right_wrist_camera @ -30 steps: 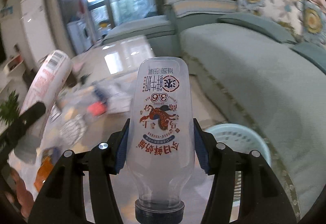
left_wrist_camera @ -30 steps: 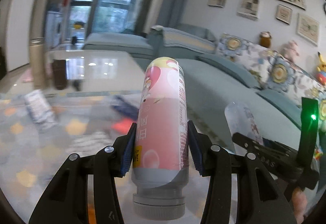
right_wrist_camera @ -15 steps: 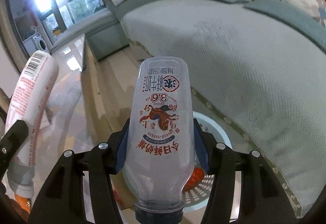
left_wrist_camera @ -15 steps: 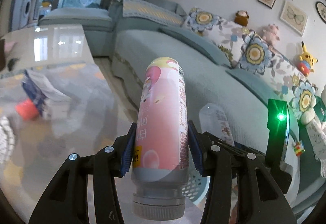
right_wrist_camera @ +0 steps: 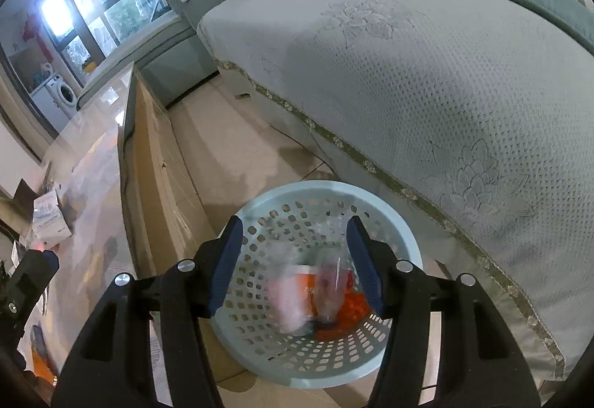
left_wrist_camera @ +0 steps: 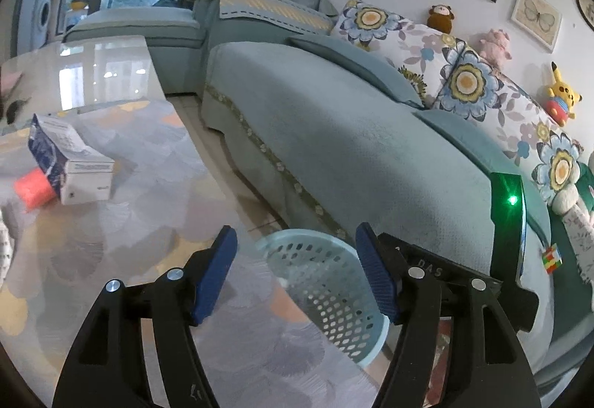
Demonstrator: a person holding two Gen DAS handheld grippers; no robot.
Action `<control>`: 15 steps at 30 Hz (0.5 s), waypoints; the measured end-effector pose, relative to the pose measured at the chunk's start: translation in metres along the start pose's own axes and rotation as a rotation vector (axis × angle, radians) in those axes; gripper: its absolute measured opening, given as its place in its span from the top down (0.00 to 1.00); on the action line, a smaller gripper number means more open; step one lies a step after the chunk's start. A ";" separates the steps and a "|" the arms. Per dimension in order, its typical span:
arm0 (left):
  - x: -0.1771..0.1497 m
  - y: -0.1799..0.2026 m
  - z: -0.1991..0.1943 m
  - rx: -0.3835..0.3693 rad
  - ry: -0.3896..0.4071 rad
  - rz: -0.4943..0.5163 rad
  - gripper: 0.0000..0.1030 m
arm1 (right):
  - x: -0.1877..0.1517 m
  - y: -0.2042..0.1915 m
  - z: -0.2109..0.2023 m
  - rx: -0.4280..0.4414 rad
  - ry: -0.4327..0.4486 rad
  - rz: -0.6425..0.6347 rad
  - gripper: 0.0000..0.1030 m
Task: Collect trash
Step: 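Carry both bottles to the basket and release them from both tools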
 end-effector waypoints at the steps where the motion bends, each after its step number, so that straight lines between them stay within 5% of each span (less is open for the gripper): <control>1: 0.000 -0.002 -0.004 0.003 0.004 0.001 0.37 | 0.001 0.000 0.000 0.006 0.004 0.000 0.47; 15: 0.018 -0.051 -0.092 0.142 0.115 0.004 0.39 | -0.010 -0.068 -0.060 0.170 0.176 -0.117 0.47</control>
Point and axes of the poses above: each gripper's, at about its wrist camera, not at the fingertips, and z roughly the way its jaws point, y to its right, x to its top, the point moved 4 cm from there along z, roughly the way its jaws point, and after that the axes turned 9 degrees about -x, right-handed, at the moved point
